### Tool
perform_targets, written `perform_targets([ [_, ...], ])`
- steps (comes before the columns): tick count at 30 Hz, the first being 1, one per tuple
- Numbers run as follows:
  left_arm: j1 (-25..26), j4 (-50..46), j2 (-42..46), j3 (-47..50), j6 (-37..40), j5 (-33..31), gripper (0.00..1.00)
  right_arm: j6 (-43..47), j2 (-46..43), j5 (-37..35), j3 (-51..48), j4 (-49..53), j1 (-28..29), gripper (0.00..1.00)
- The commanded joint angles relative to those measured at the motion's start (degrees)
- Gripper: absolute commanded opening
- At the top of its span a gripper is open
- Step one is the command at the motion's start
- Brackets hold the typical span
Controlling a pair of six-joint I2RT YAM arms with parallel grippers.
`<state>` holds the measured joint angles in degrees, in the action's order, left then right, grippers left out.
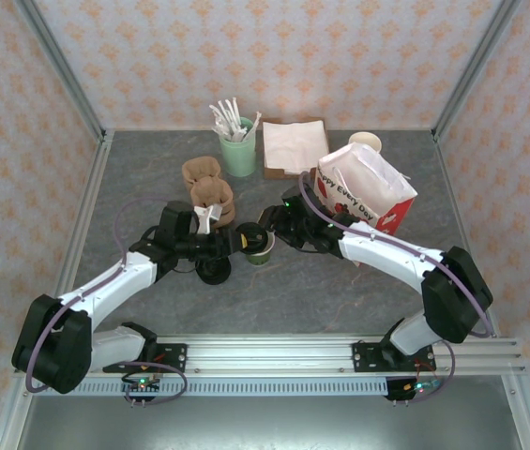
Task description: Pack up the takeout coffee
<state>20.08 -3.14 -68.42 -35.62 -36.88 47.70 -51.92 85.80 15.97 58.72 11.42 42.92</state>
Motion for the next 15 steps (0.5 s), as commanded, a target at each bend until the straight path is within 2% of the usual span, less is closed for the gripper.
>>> perform_targets([
  [1, -0.54, -4.51, 0.40, -3.01, 3.72, -2.16, 0.52, -0.46, 0.14, 0.42, 1.30, -0.72, -0.25, 0.54],
  [15, -0.34, -5.88, -2.35, -5.57, 4.92, -2.35, 0.44, -0.29, 0.15, 0.73, 2.10, -0.20, -0.29, 0.54],
])
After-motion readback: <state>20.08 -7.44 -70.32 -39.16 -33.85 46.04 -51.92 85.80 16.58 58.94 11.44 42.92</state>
